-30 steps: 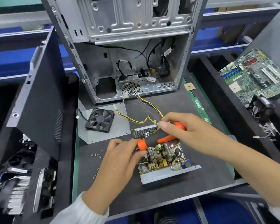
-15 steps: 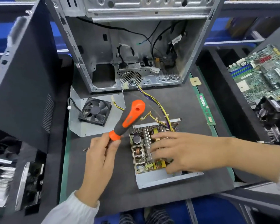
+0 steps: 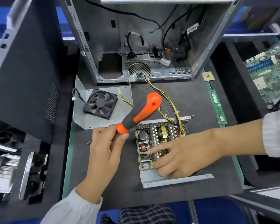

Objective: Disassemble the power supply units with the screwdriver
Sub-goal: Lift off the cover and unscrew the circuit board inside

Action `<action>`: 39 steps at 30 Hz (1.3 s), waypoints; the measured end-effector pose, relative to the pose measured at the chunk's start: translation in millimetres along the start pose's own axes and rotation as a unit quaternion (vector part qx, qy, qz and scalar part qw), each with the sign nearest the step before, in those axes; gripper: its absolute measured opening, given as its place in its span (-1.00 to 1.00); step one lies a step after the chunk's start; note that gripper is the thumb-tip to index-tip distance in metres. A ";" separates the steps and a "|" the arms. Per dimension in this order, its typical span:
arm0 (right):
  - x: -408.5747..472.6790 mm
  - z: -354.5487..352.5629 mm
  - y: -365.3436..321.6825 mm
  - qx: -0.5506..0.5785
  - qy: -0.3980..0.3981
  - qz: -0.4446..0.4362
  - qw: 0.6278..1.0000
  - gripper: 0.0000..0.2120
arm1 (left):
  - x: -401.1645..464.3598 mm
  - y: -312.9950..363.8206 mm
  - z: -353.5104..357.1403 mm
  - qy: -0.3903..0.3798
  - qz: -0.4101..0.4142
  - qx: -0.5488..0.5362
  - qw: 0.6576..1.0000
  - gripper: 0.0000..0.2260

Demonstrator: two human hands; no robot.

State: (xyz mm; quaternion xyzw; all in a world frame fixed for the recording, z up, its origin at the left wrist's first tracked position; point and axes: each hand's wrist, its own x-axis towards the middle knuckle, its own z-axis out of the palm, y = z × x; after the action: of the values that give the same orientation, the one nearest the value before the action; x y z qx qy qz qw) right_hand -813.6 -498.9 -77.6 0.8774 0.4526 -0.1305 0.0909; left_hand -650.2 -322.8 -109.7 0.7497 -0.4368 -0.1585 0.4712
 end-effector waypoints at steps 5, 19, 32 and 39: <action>0.3 9.9 -2.3 0.012 0.021 0.008 1.000 -0.64 | 1.3 -0.2 0.7 0.010 0.003 0.002 1.000 -0.66; 6.0 12.0 -6.8 0.053 0.017 0.062 0.997 -0.75 | 4.9 0.9 9.1 0.012 0.044 0.010 0.999 -0.92; 7.8 8.9 -5.3 0.082 0.020 0.071 0.994 -0.76 | 8.5 -2.7 3.1 0.020 0.043 0.028 0.998 -0.93; 6.2 -3.4 -5.8 0.159 0.054 0.099 0.981 -0.76 | 11.9 0.5 -12.3 0.037 0.054 0.029 0.997 -0.90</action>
State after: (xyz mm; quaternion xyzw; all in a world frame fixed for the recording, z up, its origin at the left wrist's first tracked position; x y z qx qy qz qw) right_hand -814.4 -489.9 -76.5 0.9270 0.3407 -0.1440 -0.0620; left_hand -635.7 -325.5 -101.0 0.7438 -0.4634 -0.0918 0.4728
